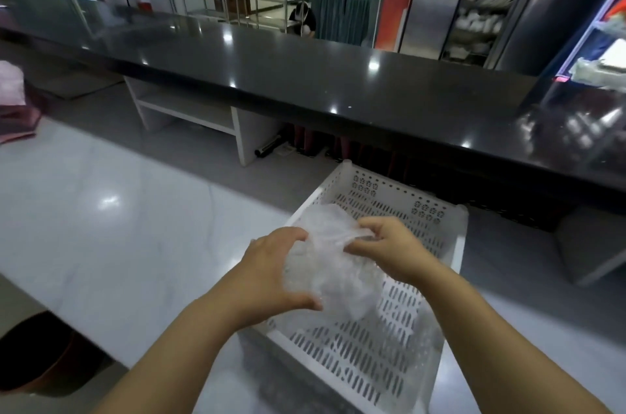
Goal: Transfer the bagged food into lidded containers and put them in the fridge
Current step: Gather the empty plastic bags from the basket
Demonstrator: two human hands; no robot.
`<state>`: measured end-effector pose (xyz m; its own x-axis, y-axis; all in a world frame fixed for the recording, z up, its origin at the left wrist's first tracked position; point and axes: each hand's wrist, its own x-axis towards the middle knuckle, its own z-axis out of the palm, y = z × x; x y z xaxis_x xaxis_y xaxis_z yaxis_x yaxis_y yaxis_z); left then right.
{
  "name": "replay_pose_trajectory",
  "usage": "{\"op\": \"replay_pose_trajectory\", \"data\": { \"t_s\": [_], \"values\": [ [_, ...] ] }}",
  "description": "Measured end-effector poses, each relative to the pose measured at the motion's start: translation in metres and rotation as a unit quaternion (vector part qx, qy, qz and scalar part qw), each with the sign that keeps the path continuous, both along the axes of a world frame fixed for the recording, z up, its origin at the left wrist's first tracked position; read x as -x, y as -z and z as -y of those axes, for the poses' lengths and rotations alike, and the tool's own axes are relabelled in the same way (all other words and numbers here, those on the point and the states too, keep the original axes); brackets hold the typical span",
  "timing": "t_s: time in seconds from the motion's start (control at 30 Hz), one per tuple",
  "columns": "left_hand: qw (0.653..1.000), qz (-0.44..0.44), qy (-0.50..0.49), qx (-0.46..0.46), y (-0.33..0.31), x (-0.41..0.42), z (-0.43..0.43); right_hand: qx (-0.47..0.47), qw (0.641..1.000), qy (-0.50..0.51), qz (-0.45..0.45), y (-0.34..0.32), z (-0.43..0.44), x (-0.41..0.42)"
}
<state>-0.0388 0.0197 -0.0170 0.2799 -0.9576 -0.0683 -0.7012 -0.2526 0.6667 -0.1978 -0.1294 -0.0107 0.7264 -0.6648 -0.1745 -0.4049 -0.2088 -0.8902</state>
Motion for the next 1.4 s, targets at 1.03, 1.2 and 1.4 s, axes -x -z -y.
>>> {"op": "replay_pose_trajectory", "data": {
  "t_s": [1.03,1.2,1.4],
  "values": [
    [0.763,-0.569,-0.240,0.191,-0.012,-0.204,-0.280,0.363,0.877,-0.235,0.210,0.019,-0.285,-0.259],
    [0.774,-0.479,-0.360,0.203,0.015,-0.255,-0.303,0.239,0.899,-0.334,0.151,0.025,-0.284,-0.311],
    [0.831,-0.240,-0.483,0.140,0.049,-0.337,-0.330,0.236,0.880,-0.412,-0.013,0.026,-0.279,-0.410]
  ]
}}
